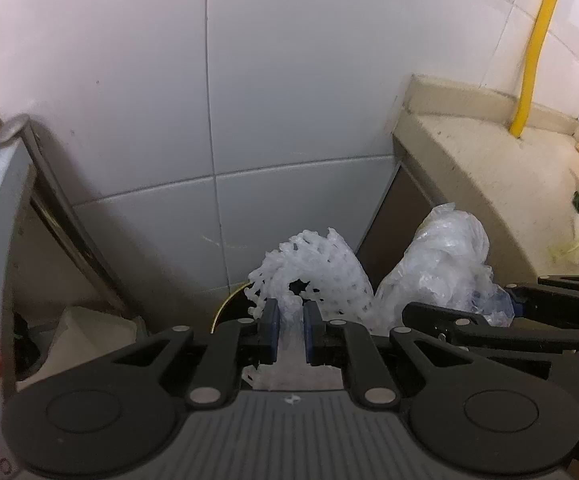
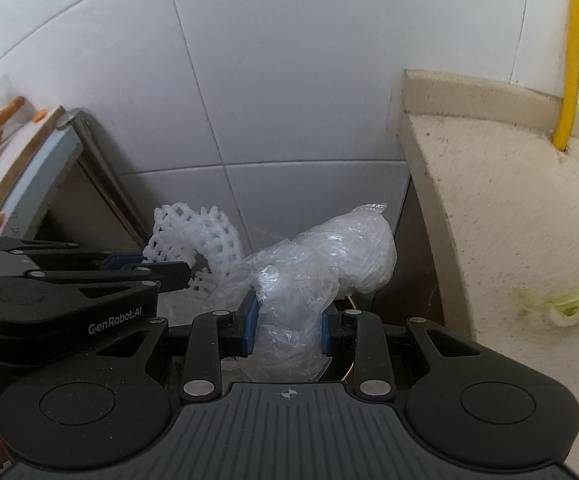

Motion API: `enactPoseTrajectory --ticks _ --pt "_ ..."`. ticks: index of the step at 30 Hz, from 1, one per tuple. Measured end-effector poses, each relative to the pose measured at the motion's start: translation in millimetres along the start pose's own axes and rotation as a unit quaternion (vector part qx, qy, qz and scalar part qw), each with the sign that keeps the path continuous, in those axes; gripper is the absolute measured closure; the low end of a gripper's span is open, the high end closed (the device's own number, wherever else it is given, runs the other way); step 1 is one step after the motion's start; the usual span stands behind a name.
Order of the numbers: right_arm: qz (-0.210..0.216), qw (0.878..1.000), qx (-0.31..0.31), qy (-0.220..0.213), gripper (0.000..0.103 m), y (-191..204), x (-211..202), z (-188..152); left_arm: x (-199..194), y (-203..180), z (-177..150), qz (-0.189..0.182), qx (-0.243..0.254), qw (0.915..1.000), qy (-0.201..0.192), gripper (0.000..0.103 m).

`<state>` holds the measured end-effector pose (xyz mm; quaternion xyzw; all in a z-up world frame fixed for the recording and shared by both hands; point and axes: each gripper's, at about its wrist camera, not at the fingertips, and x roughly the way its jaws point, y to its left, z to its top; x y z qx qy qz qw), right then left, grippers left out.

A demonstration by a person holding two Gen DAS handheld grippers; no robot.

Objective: Collect trash
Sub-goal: 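Carry the foam net and plastic bag with both tools over the black bin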

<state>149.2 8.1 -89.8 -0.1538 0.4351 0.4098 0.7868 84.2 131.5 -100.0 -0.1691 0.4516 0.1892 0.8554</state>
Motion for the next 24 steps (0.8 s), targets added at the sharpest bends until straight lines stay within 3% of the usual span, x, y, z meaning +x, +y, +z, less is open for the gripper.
enactPoseTrajectory --ticks 14,24 --pt "0.005 0.998 0.009 0.06 0.067 -7 57 -3 61 9 -9 0.006 -0.024 0.9979 0.06 0.095" --pt "-0.007 0.993 0.031 0.112 0.067 -16 123 -9 118 19 -20 0.023 -0.065 0.9921 0.105 0.095"
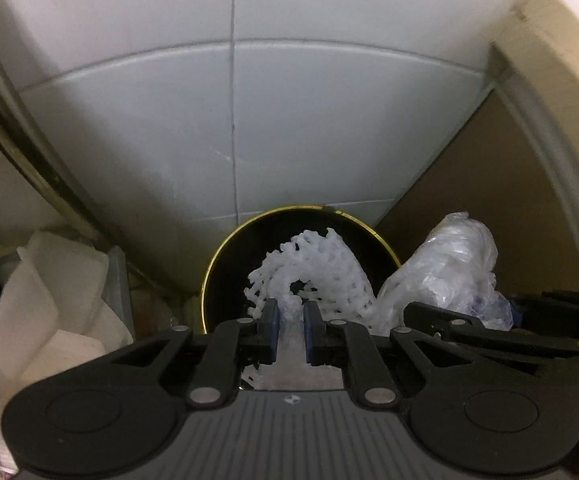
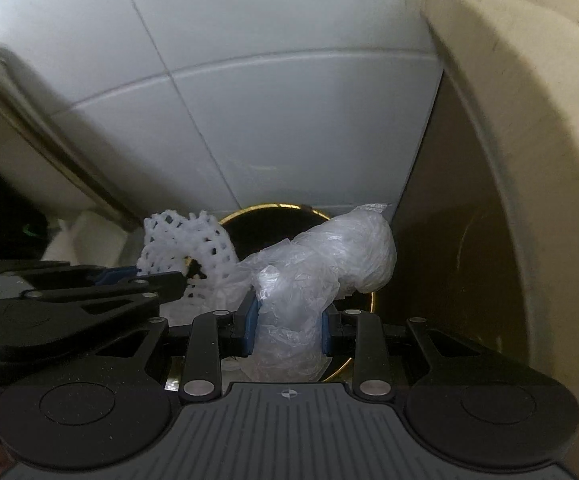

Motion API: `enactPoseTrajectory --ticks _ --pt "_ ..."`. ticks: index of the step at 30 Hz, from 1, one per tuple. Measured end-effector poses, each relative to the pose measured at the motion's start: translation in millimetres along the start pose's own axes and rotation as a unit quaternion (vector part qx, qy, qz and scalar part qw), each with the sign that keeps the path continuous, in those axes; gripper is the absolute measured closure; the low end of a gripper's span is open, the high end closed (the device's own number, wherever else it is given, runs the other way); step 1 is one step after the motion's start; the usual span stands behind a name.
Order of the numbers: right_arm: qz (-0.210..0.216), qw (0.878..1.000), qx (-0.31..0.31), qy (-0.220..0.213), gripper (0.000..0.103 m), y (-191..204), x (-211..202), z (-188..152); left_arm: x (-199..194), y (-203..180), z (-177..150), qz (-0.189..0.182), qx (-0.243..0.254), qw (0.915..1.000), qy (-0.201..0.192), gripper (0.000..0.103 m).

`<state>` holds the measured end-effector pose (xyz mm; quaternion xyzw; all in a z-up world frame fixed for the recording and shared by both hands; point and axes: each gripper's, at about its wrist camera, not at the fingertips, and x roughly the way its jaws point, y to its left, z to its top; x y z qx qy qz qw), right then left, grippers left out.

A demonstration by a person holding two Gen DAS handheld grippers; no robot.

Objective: Collect trash
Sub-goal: 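Carry the foam net and plastic bag with both tools over the black bin, then open both tools to drop the net and bag into the bin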

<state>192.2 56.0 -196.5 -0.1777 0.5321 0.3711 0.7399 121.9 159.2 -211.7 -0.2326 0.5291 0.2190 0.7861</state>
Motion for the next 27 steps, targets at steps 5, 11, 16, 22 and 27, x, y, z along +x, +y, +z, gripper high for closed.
enactPoseTrajectory --ticks 5,11,16,22,27 --pt "-0.001 1.0 0.002 0.021 0.067 -1 25 1 22 3 -4 0.009 -0.01 0.9998 0.014 0.095" --pt "0.002 0.999 0.011 0.042 0.067 -5 47 0 38 5 -3 0.02 -0.016 0.9994 0.025 0.095" --pt "-0.001 0.999 0.015 0.05 0.067 -4 55 0 47 8 -3 0.028 -0.016 0.999 0.031 0.095" --pt "0.001 0.998 0.024 0.051 0.064 -9 57 -2 50 8 -4 0.035 -0.01 0.999 0.026 0.093" --pt "0.001 0.999 0.025 0.046 0.058 -10 55 -2 47 6 -4 0.039 -0.008 0.9989 0.024 0.086"
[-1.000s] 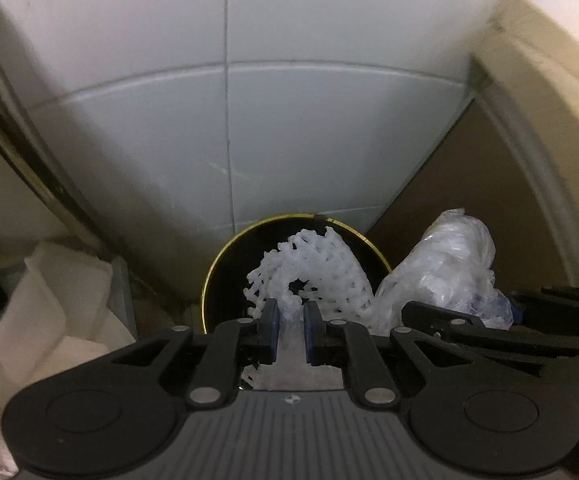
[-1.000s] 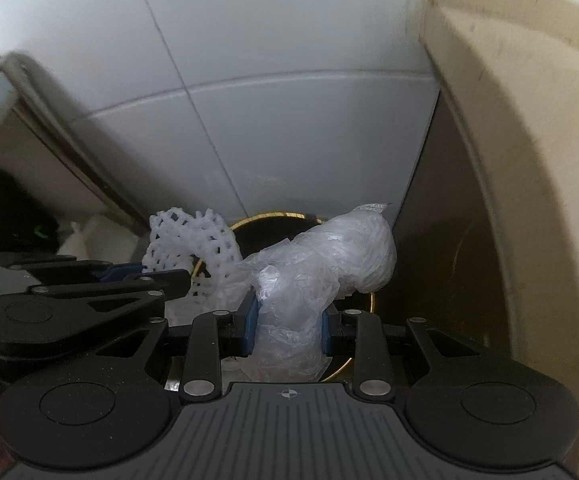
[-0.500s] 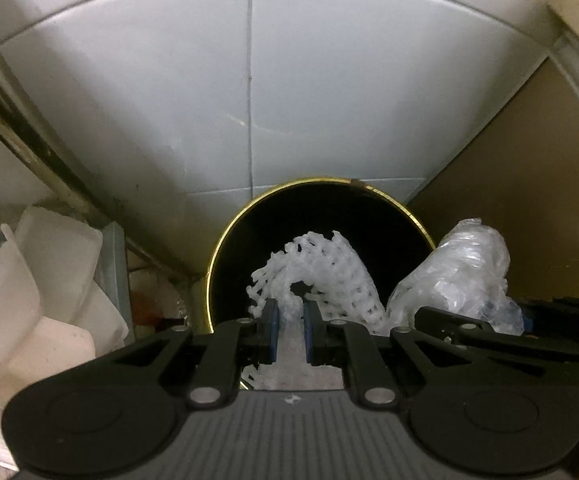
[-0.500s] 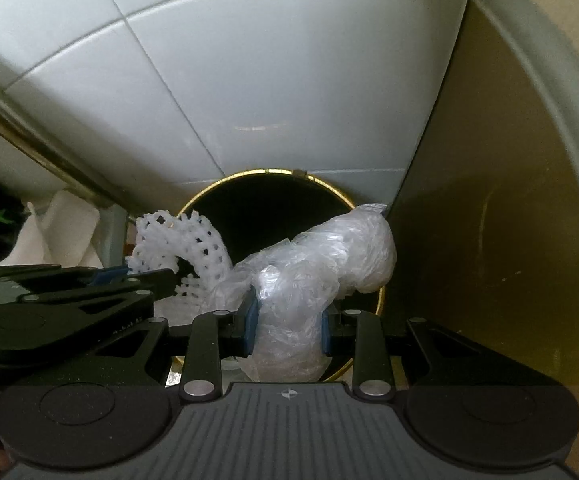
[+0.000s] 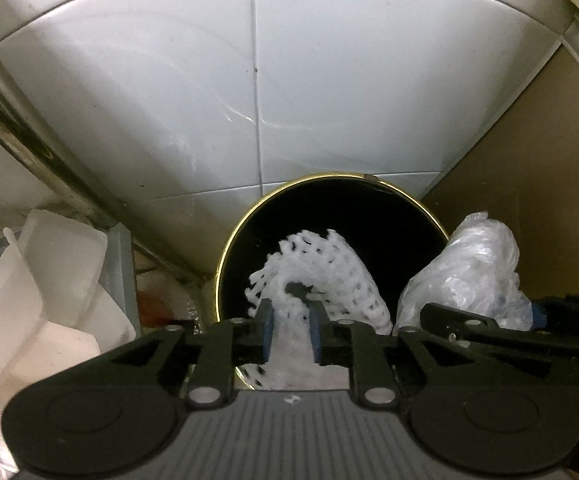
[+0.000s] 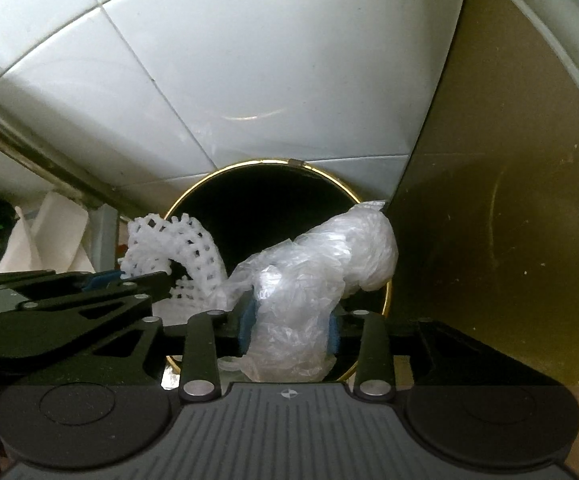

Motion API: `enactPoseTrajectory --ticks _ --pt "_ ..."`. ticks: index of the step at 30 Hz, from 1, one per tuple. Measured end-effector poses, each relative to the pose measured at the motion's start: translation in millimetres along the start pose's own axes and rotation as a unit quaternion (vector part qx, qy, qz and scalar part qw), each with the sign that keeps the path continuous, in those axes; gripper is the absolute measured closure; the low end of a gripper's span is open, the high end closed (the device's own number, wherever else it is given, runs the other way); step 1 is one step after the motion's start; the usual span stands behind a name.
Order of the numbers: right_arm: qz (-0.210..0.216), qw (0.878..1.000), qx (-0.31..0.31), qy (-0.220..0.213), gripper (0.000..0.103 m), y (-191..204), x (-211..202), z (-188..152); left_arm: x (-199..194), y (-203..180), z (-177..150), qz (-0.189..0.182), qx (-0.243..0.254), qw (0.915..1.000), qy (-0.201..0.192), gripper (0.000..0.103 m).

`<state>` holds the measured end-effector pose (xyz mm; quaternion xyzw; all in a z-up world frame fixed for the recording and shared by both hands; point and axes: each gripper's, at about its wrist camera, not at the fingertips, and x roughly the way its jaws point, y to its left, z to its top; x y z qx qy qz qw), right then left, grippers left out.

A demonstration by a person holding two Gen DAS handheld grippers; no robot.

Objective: Collect trash
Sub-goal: 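Open both tools to drop the net and bag into the bin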

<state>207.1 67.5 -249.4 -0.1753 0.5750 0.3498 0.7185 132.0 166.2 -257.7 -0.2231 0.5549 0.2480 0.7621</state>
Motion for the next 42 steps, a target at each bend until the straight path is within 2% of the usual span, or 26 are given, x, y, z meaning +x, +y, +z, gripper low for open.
enactPoseTrajectory --ticks 3,7,11,18,31,42 --pt "-0.002 1.0 0.004 -0.002 0.054 -1 -1 0 0 0 1 0.003 0.001 1.0 -0.003 0.083" --pt "-0.004 1.0 0.012 -0.007 0.053 -1 -5 0 -3 4 2 0.006 -0.007 0.9999 -0.008 0.071" --pt "-0.002 1.0 0.015 -0.009 0.052 -1 -8 0 -6 8 3 0.009 -0.013 0.9998 -0.012 0.068" --pt "-0.004 1.0 0.011 -0.018 0.046 0 -13 -1 -11 12 0 0.01 -0.028 0.9994 -0.017 0.066" --pt "0.006 1.0 0.006 -0.028 0.047 -1 -22 -1 -21 19 -11 0.007 -0.035 0.9989 -0.031 0.065" --pt "-0.009 0.998 0.01 -0.064 0.046 2 -63 -6 -64 10 -9 -0.008 -0.026 0.9974 -0.066 0.065"
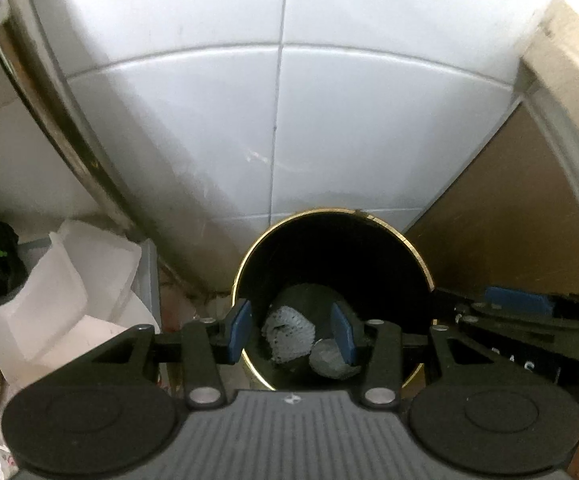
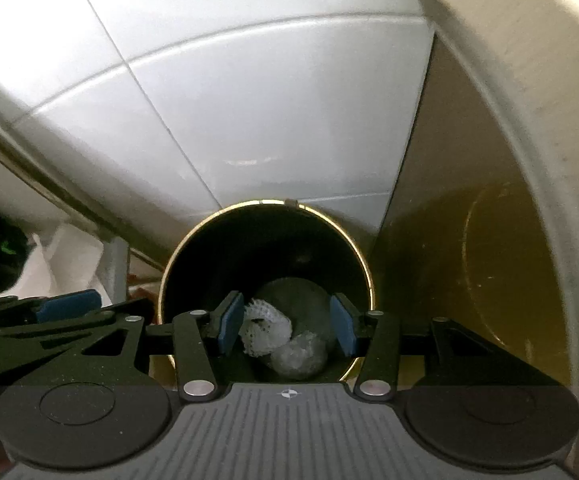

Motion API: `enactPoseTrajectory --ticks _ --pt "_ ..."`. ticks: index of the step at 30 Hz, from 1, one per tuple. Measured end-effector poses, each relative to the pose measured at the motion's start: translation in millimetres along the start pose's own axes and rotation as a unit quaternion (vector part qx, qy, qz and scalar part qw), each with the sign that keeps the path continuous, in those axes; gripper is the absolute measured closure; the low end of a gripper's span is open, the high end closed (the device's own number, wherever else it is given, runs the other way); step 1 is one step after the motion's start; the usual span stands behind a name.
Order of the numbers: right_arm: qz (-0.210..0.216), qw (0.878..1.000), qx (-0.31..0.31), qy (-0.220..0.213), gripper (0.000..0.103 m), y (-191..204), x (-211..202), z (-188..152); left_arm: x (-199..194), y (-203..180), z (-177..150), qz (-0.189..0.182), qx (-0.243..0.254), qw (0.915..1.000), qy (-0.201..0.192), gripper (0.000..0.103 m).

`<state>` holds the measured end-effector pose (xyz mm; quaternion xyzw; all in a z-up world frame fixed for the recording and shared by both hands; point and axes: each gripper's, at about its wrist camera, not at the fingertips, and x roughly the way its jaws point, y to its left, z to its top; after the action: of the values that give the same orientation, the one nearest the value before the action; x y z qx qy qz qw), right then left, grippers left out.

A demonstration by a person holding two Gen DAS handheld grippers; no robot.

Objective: Collect trash
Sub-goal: 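Open both tools to drop the net and bag into the bin, then move both tools back up to the counter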

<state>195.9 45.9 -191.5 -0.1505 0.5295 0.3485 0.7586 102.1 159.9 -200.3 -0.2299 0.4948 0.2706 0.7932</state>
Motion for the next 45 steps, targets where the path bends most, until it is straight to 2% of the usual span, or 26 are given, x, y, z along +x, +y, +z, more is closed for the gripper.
enactPoseTrajectory --ticks 10,16,23,26,30,34,40,45 --pt "-0.013 0.997 0.018 -0.074 0.044 3 -73 -5 -68 -7 5 -0.036 0.025 0.996 -0.077 0.065" --pt "-0.029 0.989 0.024 -0.143 0.042 6 -130 -9 -118 -19 10 -0.059 0.06 0.9877 -0.131 0.062" --pt "-0.08 0.975 0.036 -0.206 0.041 1 -188 -33 -154 -44 3 -0.106 0.117 0.9733 -0.167 0.062" --pt "-0.101 0.967 0.061 -0.226 0.039 -10 -209 -47 -169 -66 -2 -0.13 0.149 0.964 -0.178 0.062" --pt "-0.133 0.954 0.097 -0.251 0.039 -28 -239 -70 -191 -99 -13 -0.166 0.196 0.9475 -0.191 0.062" --pt "-0.165 0.94 0.133 -0.268 0.039 -45 -261 -92 -207 -124 -25 -0.199 0.236 0.9322 -0.189 0.062" --pt "-0.205 0.919 0.182 -0.282 0.039 -67 -283 -125 -220 -168 -43 -0.231 0.292 0.908 -0.191 0.062" --pt "-0.231 0.905 0.211 -0.289 0.039 -83 -299 -150 -228 -194 -58 -0.25 0.324 0.8923 -0.19 0.062"
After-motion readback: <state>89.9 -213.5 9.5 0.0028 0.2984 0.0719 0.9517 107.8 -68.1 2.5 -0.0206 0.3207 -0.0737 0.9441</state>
